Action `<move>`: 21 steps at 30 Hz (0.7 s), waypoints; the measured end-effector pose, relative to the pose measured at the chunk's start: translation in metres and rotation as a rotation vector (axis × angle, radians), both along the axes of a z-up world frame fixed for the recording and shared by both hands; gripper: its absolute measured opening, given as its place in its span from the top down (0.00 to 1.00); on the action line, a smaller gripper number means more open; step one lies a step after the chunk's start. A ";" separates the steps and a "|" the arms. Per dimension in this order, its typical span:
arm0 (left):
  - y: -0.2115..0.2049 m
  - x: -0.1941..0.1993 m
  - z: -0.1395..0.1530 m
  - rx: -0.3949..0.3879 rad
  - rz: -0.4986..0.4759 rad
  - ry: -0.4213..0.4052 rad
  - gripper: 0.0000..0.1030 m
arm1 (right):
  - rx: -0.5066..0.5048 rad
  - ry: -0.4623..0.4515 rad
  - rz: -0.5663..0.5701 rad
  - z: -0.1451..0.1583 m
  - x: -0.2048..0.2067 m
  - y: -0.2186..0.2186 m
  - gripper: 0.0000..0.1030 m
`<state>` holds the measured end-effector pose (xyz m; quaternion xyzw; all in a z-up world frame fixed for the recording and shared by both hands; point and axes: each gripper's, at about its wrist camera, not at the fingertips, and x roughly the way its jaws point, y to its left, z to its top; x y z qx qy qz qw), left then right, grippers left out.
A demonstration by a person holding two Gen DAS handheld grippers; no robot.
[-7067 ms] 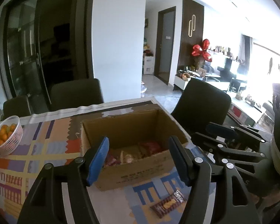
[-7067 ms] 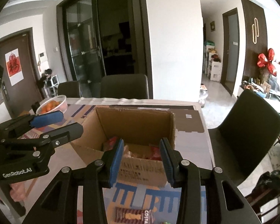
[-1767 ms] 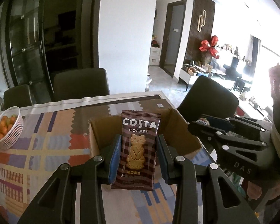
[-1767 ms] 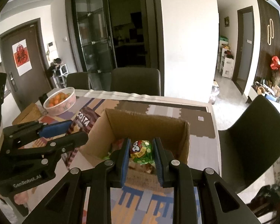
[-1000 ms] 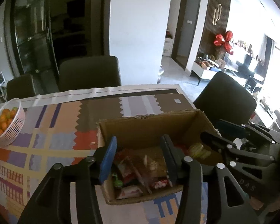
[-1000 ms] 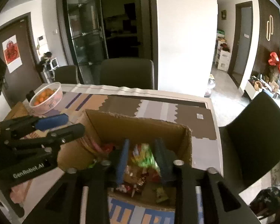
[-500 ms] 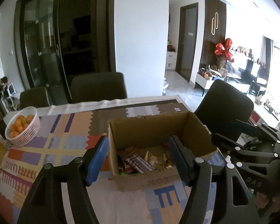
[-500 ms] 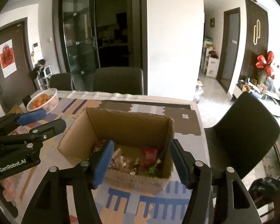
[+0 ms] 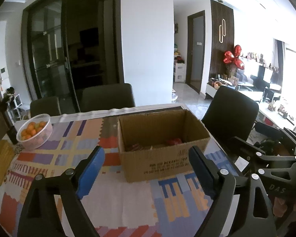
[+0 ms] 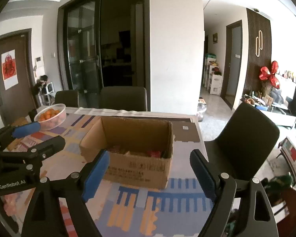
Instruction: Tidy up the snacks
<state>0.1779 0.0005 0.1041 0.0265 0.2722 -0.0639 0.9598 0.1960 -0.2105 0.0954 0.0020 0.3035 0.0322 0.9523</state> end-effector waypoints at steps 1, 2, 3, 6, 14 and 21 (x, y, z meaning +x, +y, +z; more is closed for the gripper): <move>0.000 -0.005 0.000 0.000 0.002 -0.002 0.12 | 0.003 0.001 0.002 -0.001 -0.006 0.001 0.18; 0.000 -0.012 0.000 0.002 0.002 -0.006 0.11 | 0.006 0.002 0.000 -0.002 -0.010 0.001 0.17; 0.000 -0.017 -0.001 0.002 0.004 -0.010 0.11 | 0.011 0.002 -0.002 -0.003 -0.015 0.000 0.17; 0.000 -0.034 -0.003 -0.005 0.008 -0.021 0.08 | 0.023 0.002 -0.012 -0.005 -0.028 -0.001 0.16; 0.000 -0.070 -0.008 -0.026 0.012 -0.034 0.02 | 0.014 -0.007 -0.033 -0.008 -0.061 0.001 0.15; 0.002 -0.090 -0.012 -0.032 0.023 -0.027 0.00 | -0.004 -0.013 -0.030 -0.008 -0.085 0.005 0.15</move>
